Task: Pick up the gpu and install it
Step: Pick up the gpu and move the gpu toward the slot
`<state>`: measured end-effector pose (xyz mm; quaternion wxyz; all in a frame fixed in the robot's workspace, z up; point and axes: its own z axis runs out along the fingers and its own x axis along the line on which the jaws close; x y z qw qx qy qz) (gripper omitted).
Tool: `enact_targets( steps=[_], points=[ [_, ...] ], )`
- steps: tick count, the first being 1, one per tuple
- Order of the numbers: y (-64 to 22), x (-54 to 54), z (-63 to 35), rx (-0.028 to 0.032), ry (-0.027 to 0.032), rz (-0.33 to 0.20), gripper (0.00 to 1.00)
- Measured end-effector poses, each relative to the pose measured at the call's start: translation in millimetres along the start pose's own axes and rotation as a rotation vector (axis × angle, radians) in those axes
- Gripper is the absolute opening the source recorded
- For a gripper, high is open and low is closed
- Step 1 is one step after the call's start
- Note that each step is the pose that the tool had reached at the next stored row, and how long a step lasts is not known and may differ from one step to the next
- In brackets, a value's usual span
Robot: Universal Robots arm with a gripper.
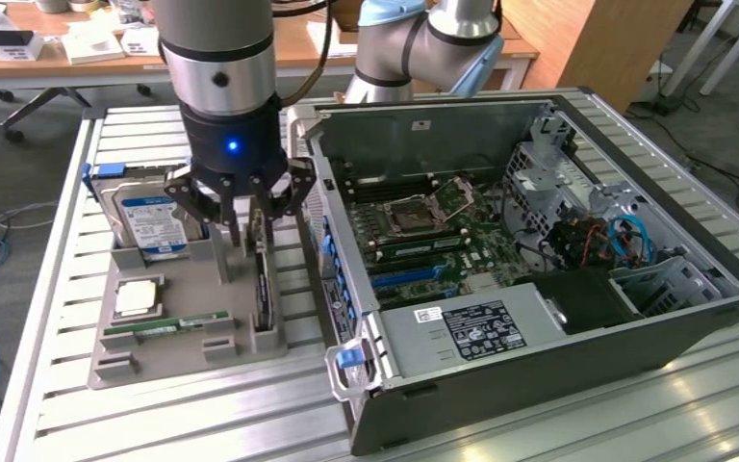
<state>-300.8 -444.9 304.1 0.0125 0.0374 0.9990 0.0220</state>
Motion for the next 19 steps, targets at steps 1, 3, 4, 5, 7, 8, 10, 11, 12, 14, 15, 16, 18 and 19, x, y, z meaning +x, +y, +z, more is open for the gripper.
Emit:
enact_targets(
  steps=[1,3,4,5,7,8,10,11,12,14,15,16,18,19],
  points=[
    [0.0,0.1,1.5,0.0000,-0.0001,0.000,0.41],
    [-0.1,0.1,3.6,0.0000,0.0000,0.000,0.41],
    [-0.2,0.1,3.8,0.0002,0.0002,0.000,0.41],
    [-0.2,0.1,4.0,0.0002,0.0002,0.000,0.41],
    [-0.1,-0.3,4.5,-0.0002,-0.0001,0.000,0.41],
    [-0.1,-0.8,4.6,-0.0001,-0.0002,0.000,0.41],
    [-0.1,-2.3,4.7,0.0000,0.0000,0.000,0.41],
    [0.0,-3.0,4.8,-0.0001,0.0000,0.000,0.41],
    [0.0,-3.6,4.9,-0.0001,0.0000,0.000,0.41],
    [0.1,-4.5,4.9,0.0000,0.0000,0.000,0.41],
    [0.1,-4.5,5.0,0.0000,0.0000,0.000,0.41],
    [0.1,-4.5,5.0,-0.0001,0.0000,0.000,0.41],
    [0.1,-4.7,5.2,-0.0010,0.0000,0.000,0.41],
    [0.1,-4.7,6.3,-0.0011,-0.0001,0.000,0.41]
  ],
)
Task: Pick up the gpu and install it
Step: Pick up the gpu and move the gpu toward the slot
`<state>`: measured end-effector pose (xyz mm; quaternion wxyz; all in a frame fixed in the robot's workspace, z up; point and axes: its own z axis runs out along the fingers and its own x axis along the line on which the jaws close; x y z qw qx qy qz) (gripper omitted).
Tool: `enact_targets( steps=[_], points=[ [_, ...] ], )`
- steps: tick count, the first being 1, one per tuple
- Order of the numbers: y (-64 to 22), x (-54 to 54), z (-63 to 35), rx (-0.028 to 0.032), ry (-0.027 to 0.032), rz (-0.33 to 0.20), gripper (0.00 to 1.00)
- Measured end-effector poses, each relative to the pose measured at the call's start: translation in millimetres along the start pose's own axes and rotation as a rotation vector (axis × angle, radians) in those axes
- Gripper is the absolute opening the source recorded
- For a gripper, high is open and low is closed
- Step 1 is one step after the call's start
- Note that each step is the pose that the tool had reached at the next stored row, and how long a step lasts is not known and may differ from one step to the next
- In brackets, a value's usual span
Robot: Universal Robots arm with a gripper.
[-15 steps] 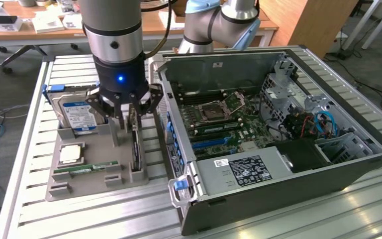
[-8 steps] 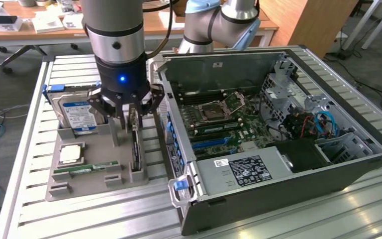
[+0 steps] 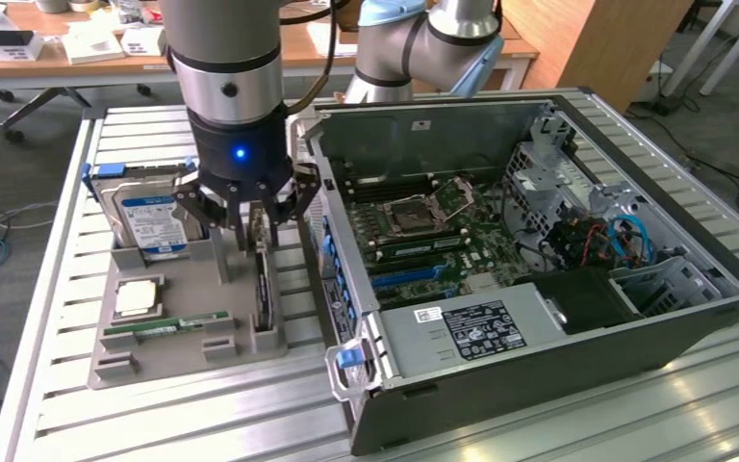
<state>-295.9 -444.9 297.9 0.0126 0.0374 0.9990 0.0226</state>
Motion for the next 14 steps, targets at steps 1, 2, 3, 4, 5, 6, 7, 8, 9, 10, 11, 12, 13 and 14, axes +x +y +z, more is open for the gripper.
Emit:
enact_targets(
  steps=[1,2,3,4,5,6,7,8,9,10,11,12,13,14],
  points=[
    [-0.1,0.0,1.3,0.0000,0.0001,0.000,0.41],
    [-0.1,0.0,2.6,0.0001,0.0003,0.000,0.41],
    [-0.2,0.0,4.2,0.0001,0.0002,0.000,0.41],
    [-0.3,-0.1,5.7,0.0000,0.0002,0.000,0.41],
    [-0.3,0.0,7.1,0.0000,0.0002,0.000,0.41],
    [-0.4,0.0,8.5,0.0000,0.0002,0.000,0.41],
    [-0.5,0.0,9.9,0.0001,0.0002,0.000,0.41],
    [-0.5,0.0,11.3,0.0001,0.0002,0.000,0.41],
    [-0.6,0.0,12.6,0.0001,0.0002,0.000,0.41],
    [-0.6,0.0,13.7,0.0001,0.0002,0.000,0.41],
    [-0.7,0.0,14.6,0.0001,0.0003,0.000,0.41],
    [-0.7,0.0,14.8,0.0002,0.0003,0.000,0.41],
    [-0.7,0.0,14.8,0.0002,0.0004,0.000,0.41],
    [-0.7,0.0,14.8,0.0003,0.0004,0.000,0.41]
  ],
)
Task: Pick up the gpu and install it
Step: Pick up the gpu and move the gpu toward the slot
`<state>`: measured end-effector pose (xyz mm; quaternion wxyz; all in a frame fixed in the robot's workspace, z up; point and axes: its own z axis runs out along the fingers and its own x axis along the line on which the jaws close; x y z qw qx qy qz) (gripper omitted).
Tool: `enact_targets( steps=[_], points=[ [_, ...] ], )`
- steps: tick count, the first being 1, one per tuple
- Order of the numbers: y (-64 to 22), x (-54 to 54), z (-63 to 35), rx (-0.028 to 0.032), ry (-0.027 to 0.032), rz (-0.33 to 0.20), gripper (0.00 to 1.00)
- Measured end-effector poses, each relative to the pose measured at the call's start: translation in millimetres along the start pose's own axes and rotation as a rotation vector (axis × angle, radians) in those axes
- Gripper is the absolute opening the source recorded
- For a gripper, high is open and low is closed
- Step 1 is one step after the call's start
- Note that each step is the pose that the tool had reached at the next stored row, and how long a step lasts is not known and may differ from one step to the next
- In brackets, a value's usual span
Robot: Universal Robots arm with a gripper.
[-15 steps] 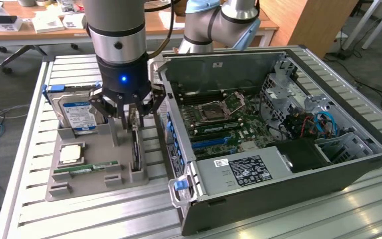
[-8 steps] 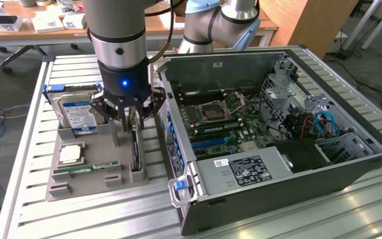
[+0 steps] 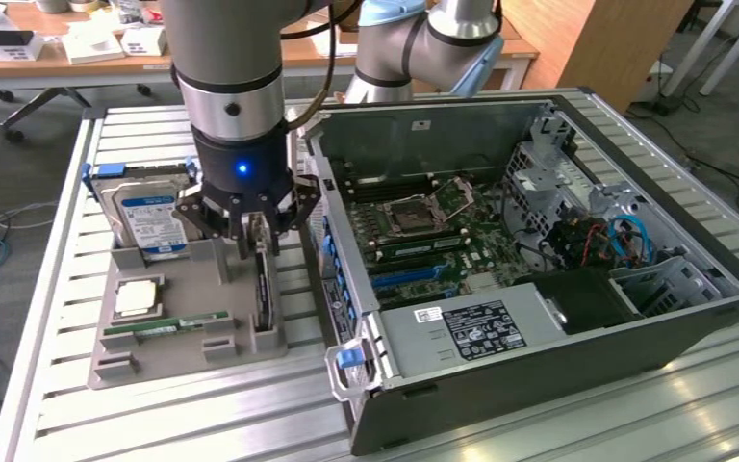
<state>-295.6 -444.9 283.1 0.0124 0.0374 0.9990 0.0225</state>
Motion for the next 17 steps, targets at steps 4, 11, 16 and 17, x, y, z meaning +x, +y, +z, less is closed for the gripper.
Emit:
enact_targets(
  steps=[4,11,16,17],
  points=[
    [0.0,-0.8,0.6,-0.0002,-0.0003,0.000,0.41],
    [-0.2,-0.9,7.6,-0.0002,-0.0002,0.000,0.41],
    [-0.4,-0.9,9.6,0.0000,0.0000,0.000,0.41],
    [-0.4,-0.9,9.6,0.0001,0.0000,0.000,0.41]
  ],
)
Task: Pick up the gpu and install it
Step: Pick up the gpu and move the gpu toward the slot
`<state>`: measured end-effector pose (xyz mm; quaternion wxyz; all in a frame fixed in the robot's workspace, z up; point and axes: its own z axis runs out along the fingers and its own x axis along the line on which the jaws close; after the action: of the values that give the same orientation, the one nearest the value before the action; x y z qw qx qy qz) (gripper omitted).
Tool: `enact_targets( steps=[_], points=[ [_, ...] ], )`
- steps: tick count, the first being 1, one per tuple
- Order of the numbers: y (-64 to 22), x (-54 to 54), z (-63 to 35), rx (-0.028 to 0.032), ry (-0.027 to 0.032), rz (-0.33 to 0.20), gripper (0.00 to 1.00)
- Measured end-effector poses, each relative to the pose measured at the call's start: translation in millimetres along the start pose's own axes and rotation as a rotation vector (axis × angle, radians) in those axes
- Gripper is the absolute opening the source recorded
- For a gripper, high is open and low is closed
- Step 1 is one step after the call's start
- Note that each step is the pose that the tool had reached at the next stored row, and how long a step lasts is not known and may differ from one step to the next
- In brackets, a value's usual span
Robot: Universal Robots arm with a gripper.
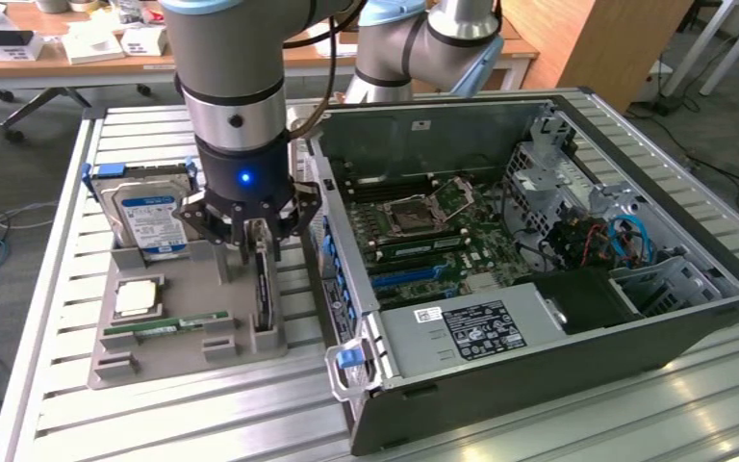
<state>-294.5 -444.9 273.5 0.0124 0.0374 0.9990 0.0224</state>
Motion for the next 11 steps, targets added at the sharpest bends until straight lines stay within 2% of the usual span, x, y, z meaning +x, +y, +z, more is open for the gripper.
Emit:
enact_targets(
  steps=[7,11],
  points=[
    [0.0,-1.5,1.1,-0.0001,-0.0001,0.000,0.41],
    [-0.1,-1.4,5.2,-0.0003,-0.0002,0.000,0.41]
  ],
)
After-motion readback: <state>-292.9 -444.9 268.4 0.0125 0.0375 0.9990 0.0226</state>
